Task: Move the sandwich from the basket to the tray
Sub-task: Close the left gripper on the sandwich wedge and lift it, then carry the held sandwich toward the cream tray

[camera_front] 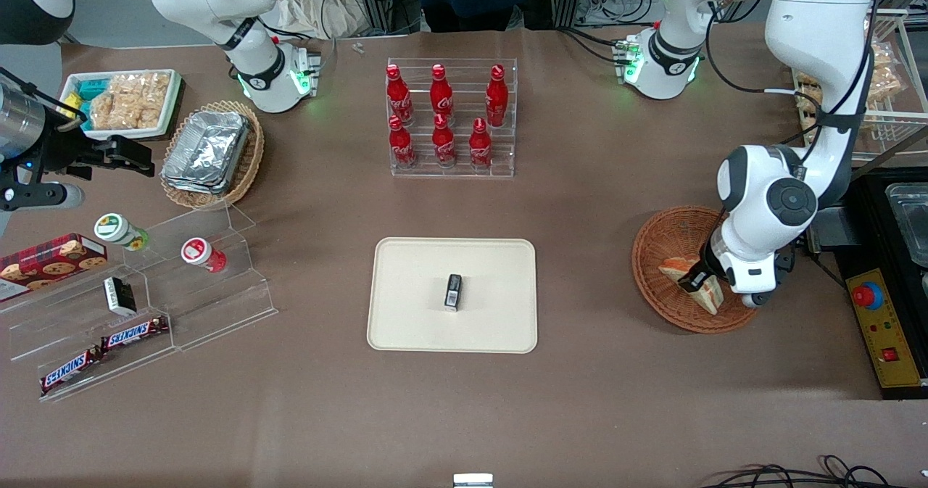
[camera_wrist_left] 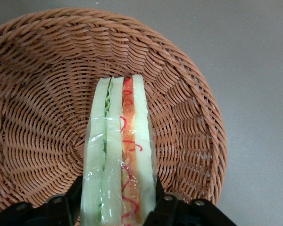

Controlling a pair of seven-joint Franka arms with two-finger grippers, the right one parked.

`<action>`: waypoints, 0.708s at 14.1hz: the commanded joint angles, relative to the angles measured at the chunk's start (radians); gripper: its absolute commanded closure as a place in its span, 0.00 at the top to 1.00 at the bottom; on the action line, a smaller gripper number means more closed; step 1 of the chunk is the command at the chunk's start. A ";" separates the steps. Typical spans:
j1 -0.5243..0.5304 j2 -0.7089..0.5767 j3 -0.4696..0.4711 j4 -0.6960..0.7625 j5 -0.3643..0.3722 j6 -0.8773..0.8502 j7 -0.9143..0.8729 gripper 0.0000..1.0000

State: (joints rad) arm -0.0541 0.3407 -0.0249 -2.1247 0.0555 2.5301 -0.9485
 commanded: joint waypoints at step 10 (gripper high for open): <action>-0.019 -0.176 -0.023 0.113 0.021 -0.340 0.065 0.43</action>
State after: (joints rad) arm -0.0590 0.2252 -0.0357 -2.0759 0.0603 2.3322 -0.9048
